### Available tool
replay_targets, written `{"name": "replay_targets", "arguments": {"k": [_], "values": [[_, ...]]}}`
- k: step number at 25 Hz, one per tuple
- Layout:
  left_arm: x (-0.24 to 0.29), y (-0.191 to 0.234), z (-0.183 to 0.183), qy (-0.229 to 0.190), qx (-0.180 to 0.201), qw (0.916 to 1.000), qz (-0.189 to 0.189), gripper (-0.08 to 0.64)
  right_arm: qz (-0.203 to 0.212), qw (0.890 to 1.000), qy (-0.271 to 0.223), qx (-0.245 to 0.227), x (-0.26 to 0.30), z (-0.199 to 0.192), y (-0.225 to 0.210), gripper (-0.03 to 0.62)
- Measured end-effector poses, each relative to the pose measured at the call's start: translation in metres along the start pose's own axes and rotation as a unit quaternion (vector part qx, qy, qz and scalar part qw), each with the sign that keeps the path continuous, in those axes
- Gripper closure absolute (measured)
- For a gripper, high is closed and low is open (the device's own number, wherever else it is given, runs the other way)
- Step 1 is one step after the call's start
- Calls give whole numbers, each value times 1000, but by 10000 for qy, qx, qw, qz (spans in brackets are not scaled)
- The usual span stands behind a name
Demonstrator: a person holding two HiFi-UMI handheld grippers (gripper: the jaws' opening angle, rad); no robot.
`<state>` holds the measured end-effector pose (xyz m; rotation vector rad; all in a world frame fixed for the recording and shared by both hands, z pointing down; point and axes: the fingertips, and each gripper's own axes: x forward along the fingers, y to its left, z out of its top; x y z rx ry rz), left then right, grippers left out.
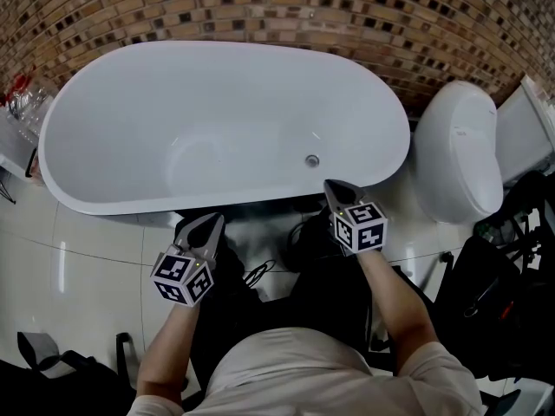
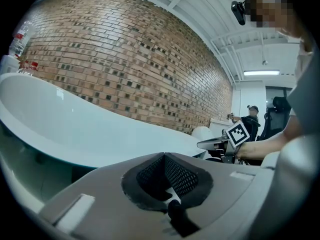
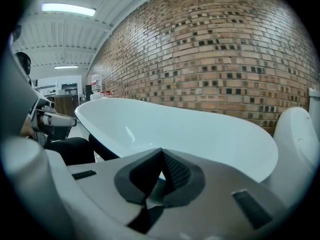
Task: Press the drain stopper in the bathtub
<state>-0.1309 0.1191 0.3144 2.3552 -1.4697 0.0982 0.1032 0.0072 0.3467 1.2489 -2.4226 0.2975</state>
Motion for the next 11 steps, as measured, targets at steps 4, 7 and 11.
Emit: {"name": "replay_targets", "arguments": {"k": [4, 7, 11], "values": [[1, -4, -1, 16, 11, 10000, -60, 558, 54, 10000, -7, -58, 1, 1, 3, 586], [0, -5, -4, 48, 11, 10000, -70, 558, 105, 9999, 22, -91, 2, -1, 6, 586], [-2, -5, -9, 108, 7, 9999, -39, 558, 174, 9998, 54, -104, 4, -4, 8, 586]]}}
